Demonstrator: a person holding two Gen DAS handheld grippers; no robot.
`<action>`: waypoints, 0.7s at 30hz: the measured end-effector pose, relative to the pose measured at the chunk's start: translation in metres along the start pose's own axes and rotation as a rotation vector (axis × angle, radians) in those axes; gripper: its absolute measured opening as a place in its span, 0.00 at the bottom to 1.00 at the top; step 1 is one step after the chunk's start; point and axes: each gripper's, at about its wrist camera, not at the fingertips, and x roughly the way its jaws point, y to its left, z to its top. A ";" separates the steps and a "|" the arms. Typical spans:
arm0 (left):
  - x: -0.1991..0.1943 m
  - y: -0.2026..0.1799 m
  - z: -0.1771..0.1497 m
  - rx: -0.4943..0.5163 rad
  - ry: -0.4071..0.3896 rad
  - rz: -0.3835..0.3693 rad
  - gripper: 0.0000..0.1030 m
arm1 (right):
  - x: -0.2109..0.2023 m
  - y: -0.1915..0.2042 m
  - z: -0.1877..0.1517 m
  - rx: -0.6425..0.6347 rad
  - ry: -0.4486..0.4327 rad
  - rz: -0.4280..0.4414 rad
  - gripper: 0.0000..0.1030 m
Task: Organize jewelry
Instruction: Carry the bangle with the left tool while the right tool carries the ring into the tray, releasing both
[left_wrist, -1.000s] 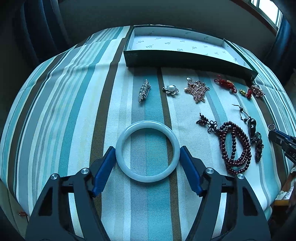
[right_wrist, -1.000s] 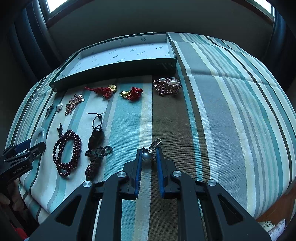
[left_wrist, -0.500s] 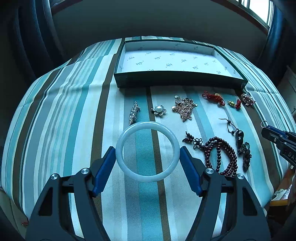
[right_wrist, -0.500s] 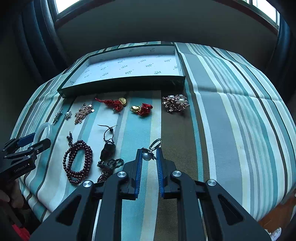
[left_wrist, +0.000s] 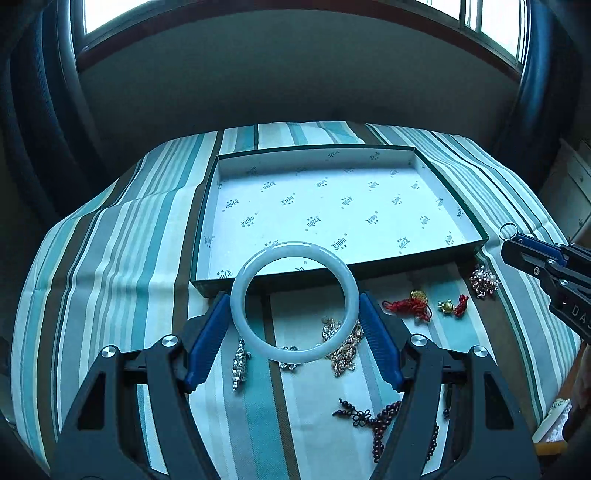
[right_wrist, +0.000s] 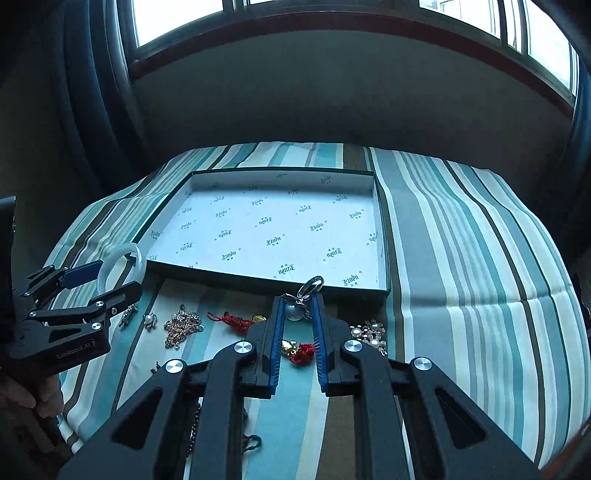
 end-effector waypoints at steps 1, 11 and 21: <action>0.004 -0.001 0.008 -0.002 -0.009 -0.004 0.68 | 0.003 0.001 0.007 -0.014 -0.012 -0.001 0.15; 0.072 -0.014 0.046 0.023 0.009 -0.018 0.68 | 0.066 -0.010 0.033 -0.072 0.025 0.023 0.15; 0.113 -0.023 0.038 0.024 0.079 -0.051 0.68 | 0.114 -0.033 0.021 -0.060 0.120 0.000 0.15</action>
